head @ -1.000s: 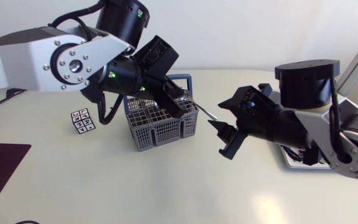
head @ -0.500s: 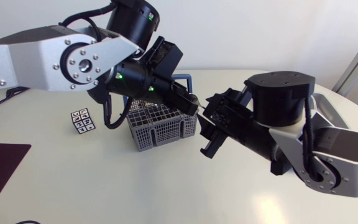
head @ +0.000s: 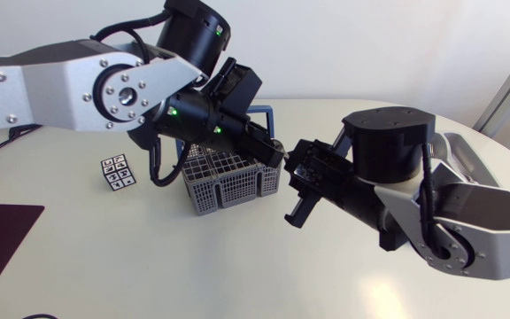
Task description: Transfer all utensils from the basket to the drawer tray.
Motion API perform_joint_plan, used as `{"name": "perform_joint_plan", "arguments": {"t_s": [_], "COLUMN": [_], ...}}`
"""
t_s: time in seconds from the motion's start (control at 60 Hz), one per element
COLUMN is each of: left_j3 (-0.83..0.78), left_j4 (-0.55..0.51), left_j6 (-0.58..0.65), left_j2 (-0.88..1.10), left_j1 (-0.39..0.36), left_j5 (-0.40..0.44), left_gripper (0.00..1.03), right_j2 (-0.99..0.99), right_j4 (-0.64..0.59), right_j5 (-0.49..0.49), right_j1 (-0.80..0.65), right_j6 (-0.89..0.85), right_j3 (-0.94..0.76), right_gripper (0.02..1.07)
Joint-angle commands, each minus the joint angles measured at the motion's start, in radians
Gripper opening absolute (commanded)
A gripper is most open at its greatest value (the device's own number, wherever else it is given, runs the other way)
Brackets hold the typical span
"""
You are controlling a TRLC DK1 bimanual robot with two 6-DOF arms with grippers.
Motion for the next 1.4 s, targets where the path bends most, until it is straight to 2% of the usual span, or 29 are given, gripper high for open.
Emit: {"name": "perform_joint_plan", "arguments": {"t_s": [0.0,0.067,0.117,0.25,0.3,0.433,0.717,0.817,0.983,1.15,1.333,1.383], "left_j3": [0.025,0.033,0.044,0.07,0.077,0.108,0.103,0.063,-0.004,-0.061,-0.153,-0.174], "left_j4": [-0.004,-0.004,-0.004,0.001,0.018,0.071,0.067,0.035,0.024,0.047,0.13,0.157], "left_j6": [-0.032,-0.038,-0.043,-0.043,-0.043,-0.041,0.092,0.119,0.115,0.082,-0.001,-0.026], "left_j2": [0.011,0.005,-0.001,-0.033,-0.05,-0.093,-0.119,-0.119,-0.122,-0.112,-0.093,-0.09], "left_j1": [-0.002,0.001,0.003,0.004,0.009,0.047,0.168,0.19,0.207,0.197,0.171,0.171], "left_j5": [0.021,0.024,0.027,0.027,0.027,0.025,0.01,0.01,0.012,0.01,-0.018,-0.018], "left_gripper": [0.1,0.23,0.37,0.85,0.92,0.94,0.93,0.93,0.93,0.93,0.93,0.93], "right_j2": [0.011,0.005,0.001,-0.021,-0.032,-0.055,-0.093,-0.081,-0.024,0.103,0.312,0.344], "right_j4": [-0.009,-0.019,-0.027,-0.056,-0.079,-0.136,-0.295,-0.391,-0.521,-0.688,-0.88,-0.892], "right_j5": [0.006,0.003,0.001,-0.008,-0.02,-0.089,-0.446,-0.597,-0.752,-0.83,-0.828,-0.822], "right_j1": [0.006,0.006,0.006,0.006,0.002,-0.051,-0.43,-0.597,-0.847,-1.07,-1.297,-1.341], "right_j6": [-0.01,-0.01,-0.007,-0.006,-0.006,-0.001,-0.046,-0.142,-0.369,-0.662,-0.994,-1.054], "right_j3": [-0.013,-0.013,-0.015,-0.027,-0.032,-0.039,-0.026,0.007,0.06,0.152,0.309,0.332], "right_gripper": [0.07,0.07,0.07,0.07,0.07,0.07,0.07,0.07,0.07,0.07,0.09,0.15]}}
